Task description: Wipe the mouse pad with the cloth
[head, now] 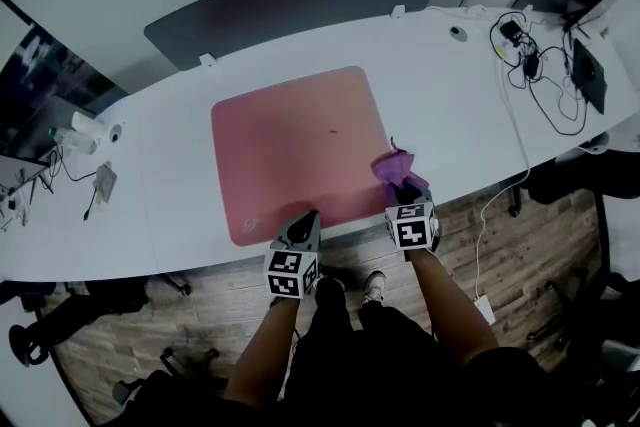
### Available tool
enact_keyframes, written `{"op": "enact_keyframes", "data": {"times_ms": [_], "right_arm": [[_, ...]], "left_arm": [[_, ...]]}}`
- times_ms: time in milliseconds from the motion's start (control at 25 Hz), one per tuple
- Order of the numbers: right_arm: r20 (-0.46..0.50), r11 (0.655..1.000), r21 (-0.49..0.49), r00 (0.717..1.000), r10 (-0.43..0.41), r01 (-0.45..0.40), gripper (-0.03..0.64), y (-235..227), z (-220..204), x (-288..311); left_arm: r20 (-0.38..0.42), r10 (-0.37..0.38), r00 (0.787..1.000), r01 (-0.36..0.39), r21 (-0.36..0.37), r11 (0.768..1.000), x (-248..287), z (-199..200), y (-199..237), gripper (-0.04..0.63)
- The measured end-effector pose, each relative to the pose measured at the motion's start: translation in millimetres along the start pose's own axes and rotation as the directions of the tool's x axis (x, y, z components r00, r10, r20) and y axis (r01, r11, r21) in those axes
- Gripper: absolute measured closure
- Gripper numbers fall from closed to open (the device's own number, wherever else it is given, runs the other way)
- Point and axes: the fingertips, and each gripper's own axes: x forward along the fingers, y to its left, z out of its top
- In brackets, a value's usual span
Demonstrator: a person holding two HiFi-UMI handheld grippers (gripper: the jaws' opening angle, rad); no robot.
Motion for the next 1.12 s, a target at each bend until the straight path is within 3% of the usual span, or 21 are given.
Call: {"op": "enact_keyframes", "data": {"times_ms": [320, 480, 600, 720, 1120], "right_arm": [[0.010, 0.999, -0.033, 0.999, 0.033, -0.033, 0.522, 0, 5, -1], [0.098, 0.998, -0.046, 0.994, 0.057, -0.052, 0.525, 4, 25, -17], [0.174, 0.996, -0.063, 0.982, 0.078, -0.068, 0.525, 10, 45, -34], [0.259, 0.994, -0.071, 0.960, 0.102, -0.086, 0.525, 13, 70, -57], [0.488, 0.981, -0.144, 0.854, 0.183, -0.127, 0.525, 24, 152, -151]], "left_arm": [[0.027, 0.046, 0.999, -0.046, -0.002, 0.999, -17, 10, 6, 0.574], [0.051, 0.078, 0.996, -0.078, -0.003, 0.997, -31, 21, 13, 0.574], [0.091, 0.080, 0.993, -0.074, -0.069, 0.995, -42, 33, 16, 0.574], [0.144, 0.092, 0.985, -0.079, -0.096, 0.992, -54, 51, 16, 0.574], [0.209, 0.162, 0.964, -0.151, -0.065, 0.986, -87, 81, 26, 0.574]]}}
